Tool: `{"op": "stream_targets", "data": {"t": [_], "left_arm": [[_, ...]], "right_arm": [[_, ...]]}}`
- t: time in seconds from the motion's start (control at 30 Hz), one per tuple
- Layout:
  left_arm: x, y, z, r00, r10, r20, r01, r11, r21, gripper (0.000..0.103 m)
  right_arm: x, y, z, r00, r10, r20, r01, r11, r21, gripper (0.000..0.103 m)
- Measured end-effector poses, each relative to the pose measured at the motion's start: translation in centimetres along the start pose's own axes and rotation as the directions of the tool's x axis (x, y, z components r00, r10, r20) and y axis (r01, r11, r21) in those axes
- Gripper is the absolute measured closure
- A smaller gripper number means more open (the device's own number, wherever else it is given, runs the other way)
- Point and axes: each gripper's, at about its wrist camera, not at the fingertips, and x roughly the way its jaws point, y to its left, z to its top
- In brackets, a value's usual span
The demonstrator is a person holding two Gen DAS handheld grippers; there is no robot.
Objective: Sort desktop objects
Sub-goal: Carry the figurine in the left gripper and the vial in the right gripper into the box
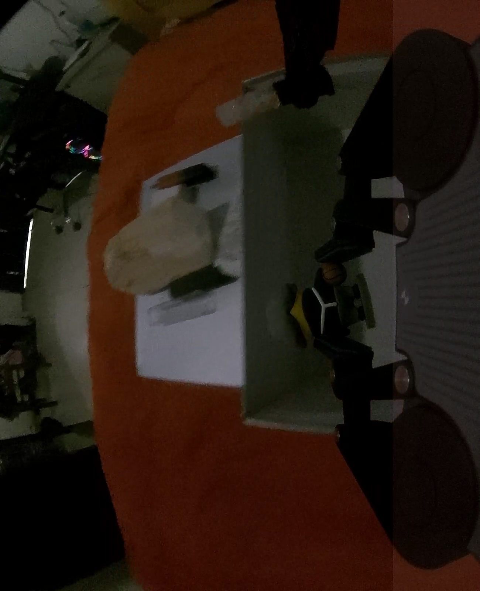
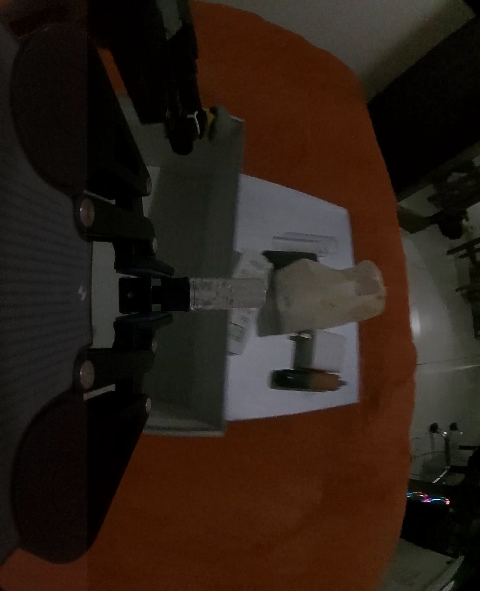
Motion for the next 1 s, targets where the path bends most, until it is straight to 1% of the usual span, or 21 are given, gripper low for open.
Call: {"op": "stream_targets", "data": {"t": [0.13, 0.2, 0.3, 0.43, 0.6, 0.7, 0.87, 0.93, 1.0], "left_arm": [[1.3, -1.0, -1.6, 1.000, 0.009, -0.010, -0.009, 1.000, 0.025, 0.065], [2.1, -1.1, -2.2, 1.000, 0.012, -0.014, -0.012, 1.000, 0.028, 0.065], [3.4, -1.0, -2.7, 1.000, 0.016, -0.025, -0.015, 0.999, 0.030, 0.065], [5.0, -0.7, -3.2, 0.999, 0.022, -0.040, -0.020, 0.999, 0.035, 0.065], [6.9, -0.6, -3.4, 0.998, 0.036, -0.059, -0.034, 0.999, 0.037, 0.065], [7.9, -0.5, -3.4, 0.997, 0.030, -0.074, -0.028, 0.999, 0.030, 0.065], [9.2, -0.4, -3.6, 0.996, 0.037, -0.086, -0.035, 0.999, 0.029, 0.065], [9.6, -0.2, -3.6, 0.995, 0.036, -0.090, -0.034, 0.999, 0.024, 0.065], [9.9, 0.0, -3.6, 0.995, 0.037, -0.091, -0.035, 0.999, 0.022, 0.065]], "right_arm": [[1.5, 0.0, -1.1, 1.000, -0.010, -0.016, 0.011, 1.000, 0.029, 0.082], [2.3, -0.1, -1.6, 1.000, -0.010, -0.013, 0.011, 0.999, 0.046, 0.082], [3.7, -0.1, -2.1, 0.999, -0.031, -0.008, 0.032, 0.998, 0.052, 0.082], [6.1, -0.3, -2.4, 0.998, -0.043, -0.038, 0.045, 0.998, 0.052, 0.082], [8.7, -0.4, -2.9, 0.996, -0.051, -0.068, 0.055, 0.997, 0.051, 0.082], [9.8, -0.6, -2.9, 0.996, -0.059, -0.067, 0.063, 0.996, 0.056, 0.082], [11.1, -1.1, -2.7, 0.996, -0.081, -0.029, 0.083, 0.994, 0.075, 0.082], [11.7, -1.5, -2.7, 0.996, -0.072, -0.043, 0.076, 0.992, 0.097, 0.082], [12.0, -1.5, -2.8, 0.996, -0.076, -0.052, 0.080, 0.992, 0.093, 0.082]]}}
